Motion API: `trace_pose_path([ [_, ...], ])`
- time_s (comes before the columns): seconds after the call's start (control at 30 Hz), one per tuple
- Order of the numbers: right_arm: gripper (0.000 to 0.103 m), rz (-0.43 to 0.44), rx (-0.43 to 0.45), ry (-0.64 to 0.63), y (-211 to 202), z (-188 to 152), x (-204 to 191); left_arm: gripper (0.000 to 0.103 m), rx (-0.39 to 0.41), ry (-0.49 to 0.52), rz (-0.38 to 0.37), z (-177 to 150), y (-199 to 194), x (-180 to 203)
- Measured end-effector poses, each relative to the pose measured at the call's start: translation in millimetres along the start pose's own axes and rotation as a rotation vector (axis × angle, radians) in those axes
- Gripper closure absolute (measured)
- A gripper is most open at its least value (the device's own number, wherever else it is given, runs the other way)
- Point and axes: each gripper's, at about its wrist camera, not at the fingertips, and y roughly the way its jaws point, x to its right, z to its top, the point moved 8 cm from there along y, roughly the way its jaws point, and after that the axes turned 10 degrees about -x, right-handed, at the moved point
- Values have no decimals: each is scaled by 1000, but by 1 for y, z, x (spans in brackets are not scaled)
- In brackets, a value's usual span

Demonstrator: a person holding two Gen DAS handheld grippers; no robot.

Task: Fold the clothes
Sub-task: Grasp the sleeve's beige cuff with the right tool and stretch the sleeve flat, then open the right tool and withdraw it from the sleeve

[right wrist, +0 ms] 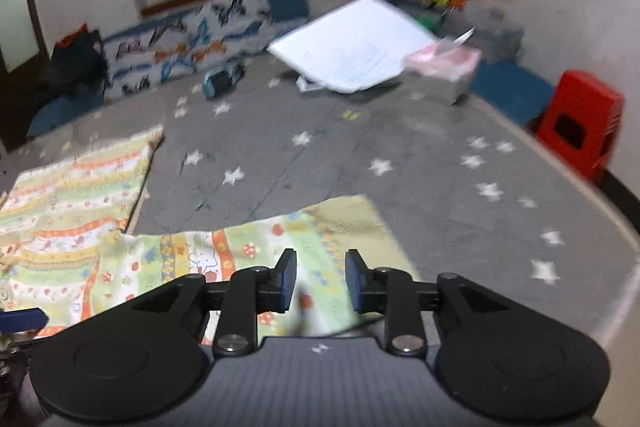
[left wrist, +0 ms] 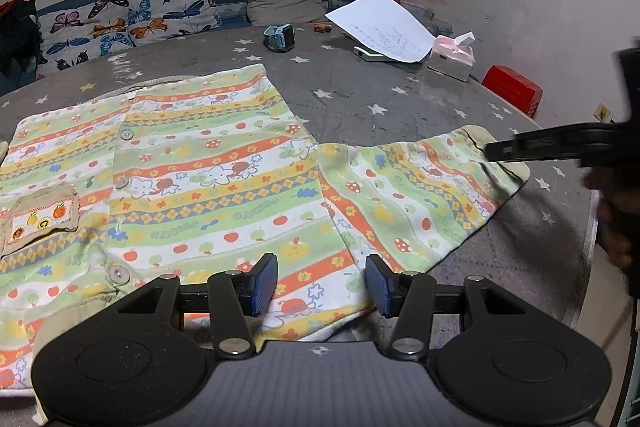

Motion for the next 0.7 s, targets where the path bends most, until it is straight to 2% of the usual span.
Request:
trace_pose_path([
  [0.07, 76, -9, -33, -5, 20, 4, -2, 51, 2, 3, -3, -2, -1, 0],
  [0.23, 77, -43, -1, -27, 40, 22, -8, 51, 7, -7, -27, -5, -6, -1],
  [0.33, 76, -43, -8, -19, 41, 30, -11, 50, 47, -34, -24, -3, -22, -11],
  [0.47, 64, -9, 25, -69, 29, 29, -28, 50, 94, -123, 65, 5, -41, -52],
  [0.67, 62, 34, -9, -151, 36, 14, -58, 50, 87, -330, 183, 4, -45, -133],
  [0.7, 58, 29, -5, -162, 38, 12, -61, 50, 86, -364, 203, 4, -46, -146],
])
